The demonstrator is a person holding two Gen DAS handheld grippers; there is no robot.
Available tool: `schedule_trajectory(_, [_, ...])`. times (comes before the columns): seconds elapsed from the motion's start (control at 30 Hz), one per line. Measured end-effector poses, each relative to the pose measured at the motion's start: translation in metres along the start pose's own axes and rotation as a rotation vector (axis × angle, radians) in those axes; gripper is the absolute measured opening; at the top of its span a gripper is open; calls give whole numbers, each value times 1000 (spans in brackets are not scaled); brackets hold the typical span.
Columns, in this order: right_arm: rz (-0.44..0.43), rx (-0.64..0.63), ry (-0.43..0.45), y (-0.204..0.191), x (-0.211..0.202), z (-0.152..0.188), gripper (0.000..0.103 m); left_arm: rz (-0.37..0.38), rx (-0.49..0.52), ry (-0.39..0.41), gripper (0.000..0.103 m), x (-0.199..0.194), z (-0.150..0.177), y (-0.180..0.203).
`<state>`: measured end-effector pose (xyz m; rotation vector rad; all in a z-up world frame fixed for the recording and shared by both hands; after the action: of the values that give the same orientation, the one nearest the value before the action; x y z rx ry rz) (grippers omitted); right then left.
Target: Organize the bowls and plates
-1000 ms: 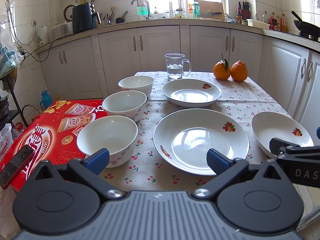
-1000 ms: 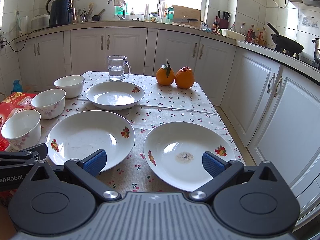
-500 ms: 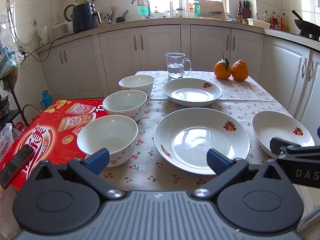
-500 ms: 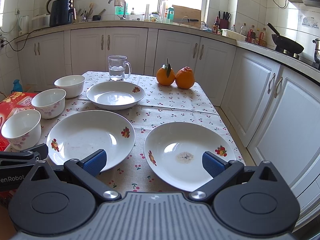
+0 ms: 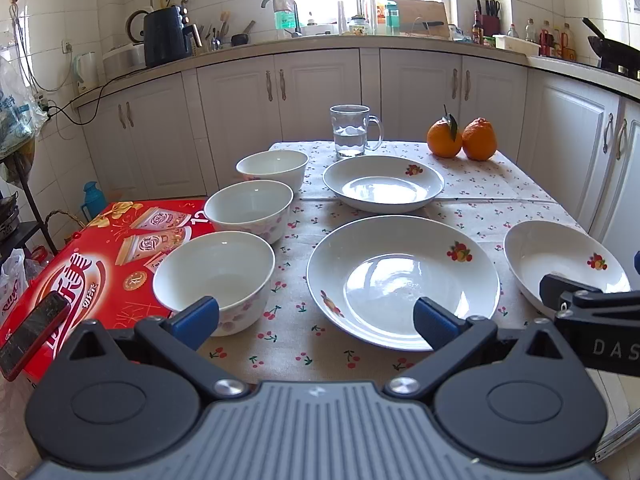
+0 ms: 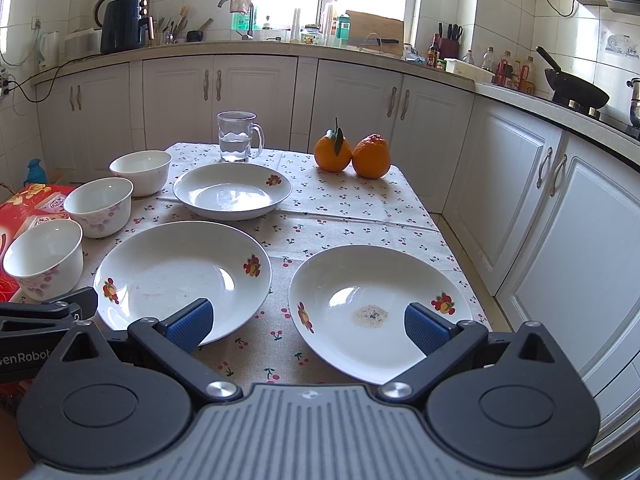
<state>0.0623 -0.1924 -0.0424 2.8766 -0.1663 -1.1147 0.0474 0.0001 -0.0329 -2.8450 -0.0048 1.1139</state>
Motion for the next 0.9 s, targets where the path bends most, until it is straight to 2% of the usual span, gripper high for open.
schedule_trajectory(0.3, [-4,-1,-3,1,2,-1,103,3,10,-6,102,3,-2,3])
schedule_trajectory(0.5, [-34,10,4,7,4,-6,103,50,38,-2,102,7,-8,10])
schedule_trajectory(0.77, [-96,-11,67,52,6,-18,103,105,137,39,102,21,-32,24])
schedule_trajectory(0.9, [-185,-51,54,83,13,-14,103,205,166,19,102,33,-49,31])
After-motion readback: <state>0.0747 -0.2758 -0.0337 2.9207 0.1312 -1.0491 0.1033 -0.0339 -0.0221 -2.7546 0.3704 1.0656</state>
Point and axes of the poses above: each gripper's, at about its wrist camera, not at the fingertips, and x roughly the way its jaws point, y to its right, z to its underside, the point moved 5 cm from there along x, roughly the way its jaws point, and after that the axes turned 8 degrees about -y, right-handed, at the moved point
